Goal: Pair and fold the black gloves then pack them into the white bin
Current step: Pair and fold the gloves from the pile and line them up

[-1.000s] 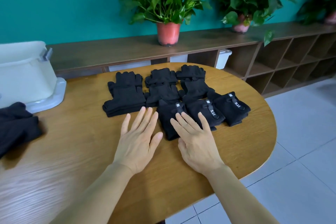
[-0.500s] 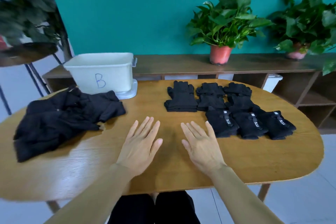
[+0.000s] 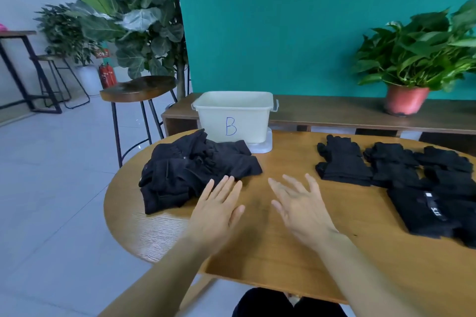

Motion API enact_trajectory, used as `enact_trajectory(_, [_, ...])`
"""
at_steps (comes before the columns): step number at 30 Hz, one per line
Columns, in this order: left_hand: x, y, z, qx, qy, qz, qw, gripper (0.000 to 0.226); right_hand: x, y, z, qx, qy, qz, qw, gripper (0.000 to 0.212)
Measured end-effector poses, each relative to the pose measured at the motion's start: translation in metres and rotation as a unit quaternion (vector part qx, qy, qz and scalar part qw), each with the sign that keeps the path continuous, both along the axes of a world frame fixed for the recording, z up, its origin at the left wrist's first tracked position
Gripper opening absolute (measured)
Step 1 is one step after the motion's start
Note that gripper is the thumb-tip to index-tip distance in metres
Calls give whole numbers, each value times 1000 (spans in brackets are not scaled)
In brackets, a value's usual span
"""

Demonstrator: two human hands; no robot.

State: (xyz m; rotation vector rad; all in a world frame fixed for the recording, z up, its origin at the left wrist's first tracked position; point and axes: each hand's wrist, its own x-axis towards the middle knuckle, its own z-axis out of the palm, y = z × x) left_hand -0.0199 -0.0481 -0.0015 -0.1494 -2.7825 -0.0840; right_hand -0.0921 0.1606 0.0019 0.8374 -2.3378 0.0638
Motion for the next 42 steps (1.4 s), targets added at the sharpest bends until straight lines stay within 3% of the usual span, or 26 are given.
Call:
enact_trajectory(4, [-21,-16,-4,-3,-1,-4,1000,62,-23,-15,-3,23,-23,-4,999,50])
enact_trajectory(8, [-57,-18,-7,22,11,-30,999,69,-55,-29,-9,17,-21,5,1000,36])
enact_trajectory(12, [-102,-20,-16,27,21,-41,999,76,-92,-44,-14,11,-10,15,1000,38])
enact_trajectory(16, [-139,-20,-25,16,9,-20,1000,60,-125,-55,-26,36,-37,21,998,46])
enact_trajectory(21, [-163,-18,-42,8,-23,13,1000,52,-145,-66,-34,105,-132,12,986,37])
enact_trajectory(23, [-164,-14,-42,17,-17,29,999,49,-148,-69,-35,88,-147,24,985,37])
enact_trajectory(30, [-142,-2,-42,14,-17,-38,999,35,-121,-45,-34,60,-144,-7,988,18])
enact_trajectory(42, [-51,31,-35,-77,-47,-138,986,55,6,24,-38,20,-161,-55,985,15])
